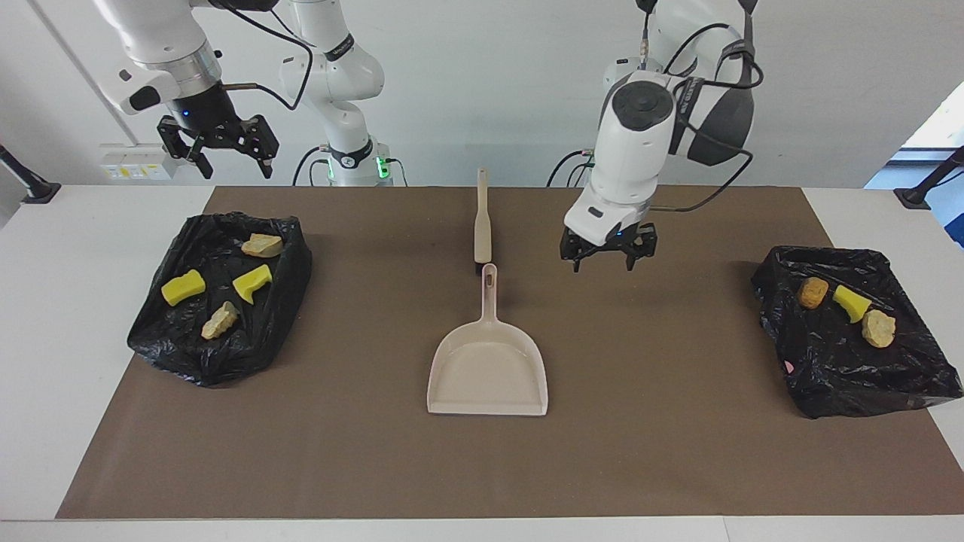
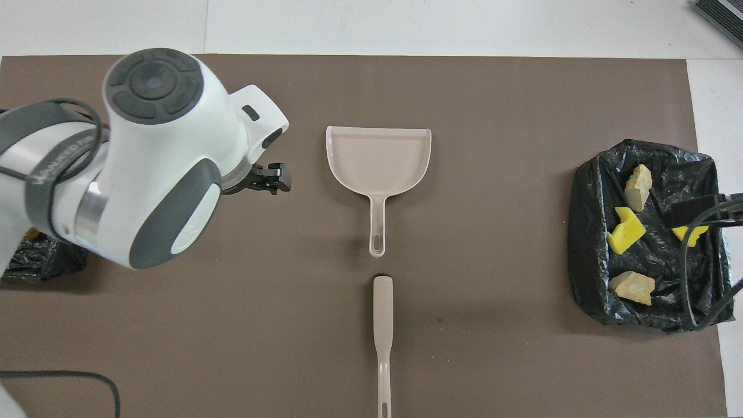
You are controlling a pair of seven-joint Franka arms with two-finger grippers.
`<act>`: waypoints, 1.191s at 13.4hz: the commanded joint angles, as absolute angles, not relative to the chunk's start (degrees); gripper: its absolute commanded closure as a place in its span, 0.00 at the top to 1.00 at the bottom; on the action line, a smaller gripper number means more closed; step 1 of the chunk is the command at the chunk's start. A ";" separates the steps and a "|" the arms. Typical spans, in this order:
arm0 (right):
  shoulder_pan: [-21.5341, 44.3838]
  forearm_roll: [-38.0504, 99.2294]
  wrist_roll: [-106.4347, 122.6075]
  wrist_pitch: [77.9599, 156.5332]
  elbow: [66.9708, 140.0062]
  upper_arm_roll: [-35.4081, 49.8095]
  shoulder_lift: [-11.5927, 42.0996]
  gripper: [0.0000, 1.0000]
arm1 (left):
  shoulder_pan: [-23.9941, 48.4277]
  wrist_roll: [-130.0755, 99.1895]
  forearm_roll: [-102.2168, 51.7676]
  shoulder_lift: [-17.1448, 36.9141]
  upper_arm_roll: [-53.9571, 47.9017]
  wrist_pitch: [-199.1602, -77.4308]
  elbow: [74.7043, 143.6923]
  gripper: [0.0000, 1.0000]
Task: Sweep and dump trash in bin
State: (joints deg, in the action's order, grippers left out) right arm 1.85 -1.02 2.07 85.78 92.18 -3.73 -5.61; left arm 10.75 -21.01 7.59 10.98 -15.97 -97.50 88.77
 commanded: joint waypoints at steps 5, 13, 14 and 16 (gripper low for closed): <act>1.23 0.00 3.52 86.48 92.72 -3.43 -6.33 1.00 | 7.57 -10.04 4.15 -1.75 -10.28 -95.19 97.90 1.00; 1.23 0.00 3.52 86.48 92.72 -3.43 -6.33 1.00 | -0.96 -0.97 1.93 -5.10 -9.93 -91.25 93.36 1.00; 1.23 0.00 3.52 86.48 92.72 -3.43 -6.33 1.00 | -0.97 -0.97 1.93 -4.75 -9.76 -90.19 91.69 1.00; 1.23 0.00 3.52 86.48 92.72 -3.43 -6.33 1.00 | 0.08 -0.97 1.93 -3.96 -7.31 -88.86 89.22 1.00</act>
